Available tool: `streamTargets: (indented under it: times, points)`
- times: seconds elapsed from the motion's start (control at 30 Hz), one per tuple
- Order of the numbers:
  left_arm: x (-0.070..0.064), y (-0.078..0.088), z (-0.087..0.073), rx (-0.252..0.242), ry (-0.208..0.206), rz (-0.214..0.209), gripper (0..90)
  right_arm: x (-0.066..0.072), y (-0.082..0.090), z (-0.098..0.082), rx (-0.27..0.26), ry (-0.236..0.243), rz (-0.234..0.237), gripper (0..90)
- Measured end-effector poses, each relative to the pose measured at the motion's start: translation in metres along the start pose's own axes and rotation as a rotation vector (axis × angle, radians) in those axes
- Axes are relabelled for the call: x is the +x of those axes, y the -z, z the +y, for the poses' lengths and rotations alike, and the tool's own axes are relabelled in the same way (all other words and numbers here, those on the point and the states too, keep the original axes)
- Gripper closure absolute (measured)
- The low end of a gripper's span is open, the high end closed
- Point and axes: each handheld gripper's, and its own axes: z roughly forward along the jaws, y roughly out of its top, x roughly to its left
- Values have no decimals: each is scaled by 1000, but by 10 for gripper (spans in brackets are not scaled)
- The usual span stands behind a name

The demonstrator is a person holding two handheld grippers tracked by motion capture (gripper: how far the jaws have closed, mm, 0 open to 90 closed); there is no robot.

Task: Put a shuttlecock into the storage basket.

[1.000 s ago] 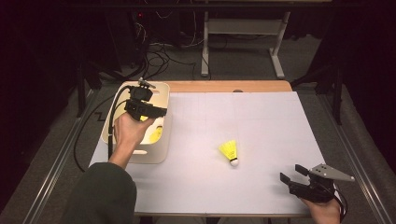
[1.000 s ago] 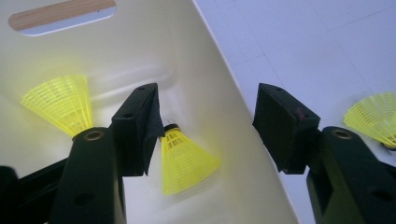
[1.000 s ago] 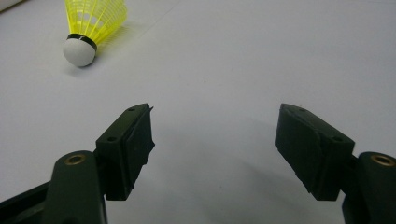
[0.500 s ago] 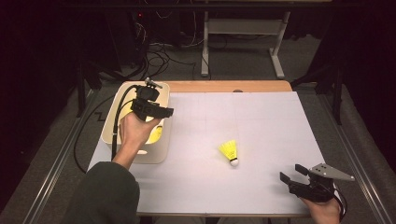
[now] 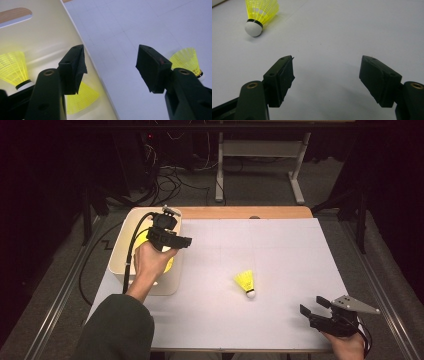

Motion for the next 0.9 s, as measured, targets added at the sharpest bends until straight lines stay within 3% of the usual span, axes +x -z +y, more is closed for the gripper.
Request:
streamTargets:
  times: [0.43, 0.63, 0.9]
  points:
    - [-4, -4, 4, -15, -11, -3, 394, -2, 2, -2, -1, -12, -7, 282]
    - [-14, -1, 10, -25, -33, -16, 395, -1, 2, -2, -3, -8, -7, 282]
    - [-30, -11, 14, -15, -62, -34, 395, -1, 3, -2, -4, -7, -6, 282]
